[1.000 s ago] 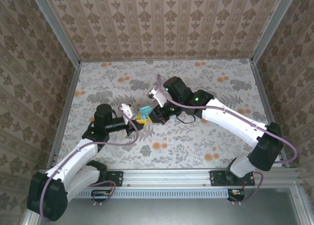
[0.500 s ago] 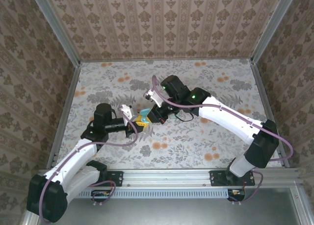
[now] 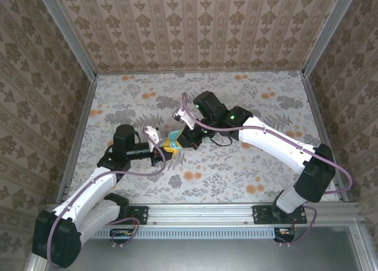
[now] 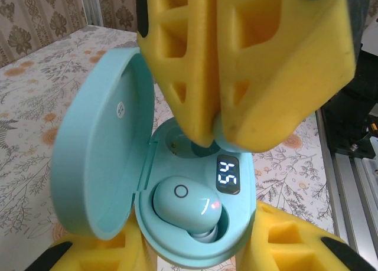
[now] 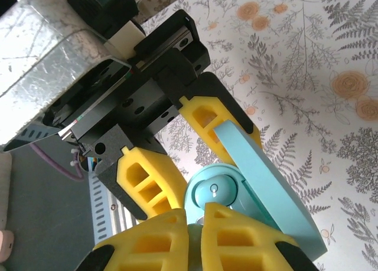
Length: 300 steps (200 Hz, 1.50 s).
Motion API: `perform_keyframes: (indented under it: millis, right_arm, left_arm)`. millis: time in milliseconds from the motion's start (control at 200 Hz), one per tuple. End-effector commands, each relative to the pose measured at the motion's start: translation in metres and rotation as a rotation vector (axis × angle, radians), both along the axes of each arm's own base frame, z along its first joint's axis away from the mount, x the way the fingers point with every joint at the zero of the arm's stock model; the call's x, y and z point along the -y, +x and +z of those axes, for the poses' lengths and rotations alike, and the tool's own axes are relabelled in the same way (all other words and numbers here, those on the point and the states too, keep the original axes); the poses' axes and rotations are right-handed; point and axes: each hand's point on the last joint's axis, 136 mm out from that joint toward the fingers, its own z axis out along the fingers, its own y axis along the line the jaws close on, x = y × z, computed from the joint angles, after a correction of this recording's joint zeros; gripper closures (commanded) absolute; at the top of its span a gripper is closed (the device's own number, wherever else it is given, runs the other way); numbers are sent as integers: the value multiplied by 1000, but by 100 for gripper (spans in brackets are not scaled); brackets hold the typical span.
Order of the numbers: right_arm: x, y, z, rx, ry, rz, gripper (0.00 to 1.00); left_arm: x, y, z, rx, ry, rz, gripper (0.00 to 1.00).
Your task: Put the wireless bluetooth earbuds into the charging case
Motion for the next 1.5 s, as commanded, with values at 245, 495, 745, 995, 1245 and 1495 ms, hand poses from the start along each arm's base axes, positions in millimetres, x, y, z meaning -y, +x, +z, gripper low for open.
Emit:
perform_keyframes:
  millis: [245, 495, 745, 995, 1245, 1495]
  right_arm:
    - [4, 9, 22, 197, 92, -39, 93]
    - [12, 13, 21, 260, 81, -59, 93]
    - [11, 12, 18, 262, 83, -58, 93]
    - [11, 4, -2, 222, 52, -50, 93]
    - [18, 3, -15, 220, 26, -72, 92]
    - [18, 8, -23, 217, 11, -97, 81]
  left_arm:
    - [7, -18, 29, 43, -69, -110, 100]
    - [8, -19, 31, 34, -73, -122, 100]
    - [8, -19, 33, 31, -74, -125, 100]
    - [8, -19, 35, 35, -71, -127, 100]
    - [8, -20, 35, 39, -71, -125, 100]
    - [8, -19, 37, 40, -73, -120, 100]
